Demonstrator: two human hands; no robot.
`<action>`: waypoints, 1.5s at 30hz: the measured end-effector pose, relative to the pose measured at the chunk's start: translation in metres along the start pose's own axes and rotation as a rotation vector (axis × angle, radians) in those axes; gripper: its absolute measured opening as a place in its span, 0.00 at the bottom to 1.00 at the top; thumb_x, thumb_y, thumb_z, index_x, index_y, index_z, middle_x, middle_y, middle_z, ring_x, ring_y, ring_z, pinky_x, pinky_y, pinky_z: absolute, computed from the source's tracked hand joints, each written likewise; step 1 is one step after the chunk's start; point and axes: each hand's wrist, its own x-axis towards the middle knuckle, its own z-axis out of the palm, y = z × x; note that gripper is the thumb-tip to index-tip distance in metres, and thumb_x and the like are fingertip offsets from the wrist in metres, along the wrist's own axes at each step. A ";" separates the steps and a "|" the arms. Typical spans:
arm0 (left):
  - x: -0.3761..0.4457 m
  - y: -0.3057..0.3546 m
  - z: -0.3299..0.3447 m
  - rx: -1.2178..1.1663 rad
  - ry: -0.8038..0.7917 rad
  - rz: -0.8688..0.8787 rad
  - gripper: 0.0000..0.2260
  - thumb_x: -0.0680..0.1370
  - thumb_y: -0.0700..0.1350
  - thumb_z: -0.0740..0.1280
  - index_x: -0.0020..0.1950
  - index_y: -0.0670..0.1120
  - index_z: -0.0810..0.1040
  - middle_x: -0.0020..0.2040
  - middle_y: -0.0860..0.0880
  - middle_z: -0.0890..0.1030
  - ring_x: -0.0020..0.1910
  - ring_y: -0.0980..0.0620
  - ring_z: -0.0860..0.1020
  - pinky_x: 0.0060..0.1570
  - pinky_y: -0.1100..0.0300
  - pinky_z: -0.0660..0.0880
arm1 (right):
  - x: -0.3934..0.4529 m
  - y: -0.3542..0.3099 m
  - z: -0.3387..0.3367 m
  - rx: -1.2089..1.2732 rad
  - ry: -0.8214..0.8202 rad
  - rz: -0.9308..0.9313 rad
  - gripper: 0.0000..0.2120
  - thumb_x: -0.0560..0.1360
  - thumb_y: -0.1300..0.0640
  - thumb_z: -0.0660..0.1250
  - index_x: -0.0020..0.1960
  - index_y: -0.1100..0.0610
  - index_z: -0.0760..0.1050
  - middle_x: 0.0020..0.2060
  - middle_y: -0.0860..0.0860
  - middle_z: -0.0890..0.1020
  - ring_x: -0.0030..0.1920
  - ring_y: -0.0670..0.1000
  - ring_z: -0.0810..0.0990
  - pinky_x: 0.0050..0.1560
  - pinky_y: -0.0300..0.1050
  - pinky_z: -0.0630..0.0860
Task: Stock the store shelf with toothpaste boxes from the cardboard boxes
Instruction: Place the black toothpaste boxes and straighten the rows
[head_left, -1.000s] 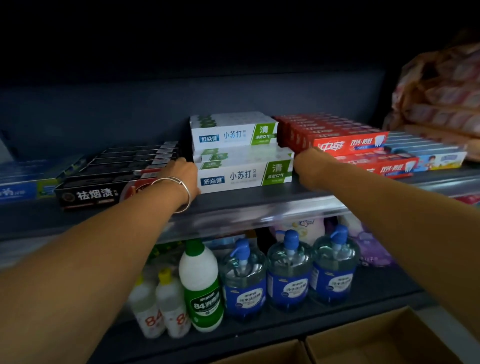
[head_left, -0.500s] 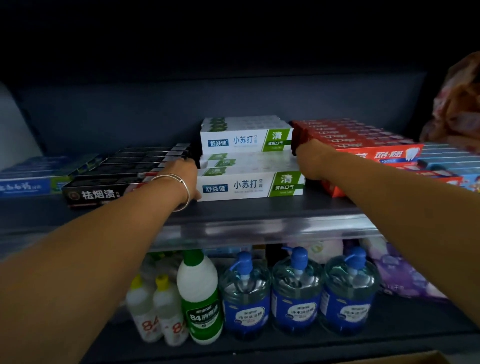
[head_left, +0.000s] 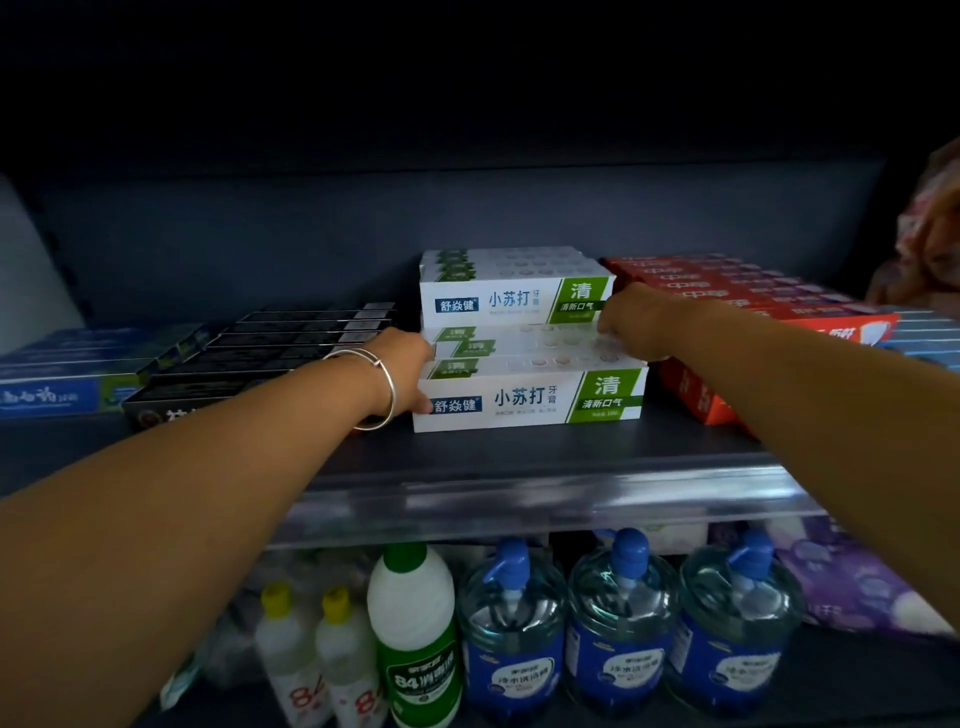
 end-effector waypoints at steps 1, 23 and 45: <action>0.000 0.000 0.000 0.001 0.003 -0.004 0.22 0.72 0.49 0.72 0.64 0.43 0.74 0.60 0.43 0.77 0.57 0.45 0.75 0.52 0.59 0.70 | 0.001 0.000 0.000 0.003 0.011 0.004 0.16 0.77 0.64 0.60 0.64 0.59 0.74 0.60 0.55 0.76 0.57 0.54 0.76 0.60 0.47 0.75; -0.005 0.004 0.008 0.108 -0.051 -0.095 0.25 0.78 0.47 0.65 0.71 0.38 0.62 0.62 0.39 0.73 0.60 0.42 0.74 0.54 0.55 0.72 | 0.003 -0.013 0.002 0.057 0.039 -0.047 0.16 0.78 0.62 0.60 0.65 0.59 0.72 0.62 0.56 0.74 0.60 0.55 0.75 0.61 0.48 0.74; -0.016 0.017 0.021 -0.263 0.075 -0.327 0.13 0.78 0.41 0.63 0.62 0.37 0.73 0.59 0.39 0.77 0.56 0.41 0.76 0.47 0.57 0.71 | -0.030 -0.014 0.002 0.160 -0.024 0.001 0.12 0.79 0.62 0.59 0.61 0.64 0.71 0.58 0.57 0.76 0.57 0.55 0.76 0.51 0.41 0.72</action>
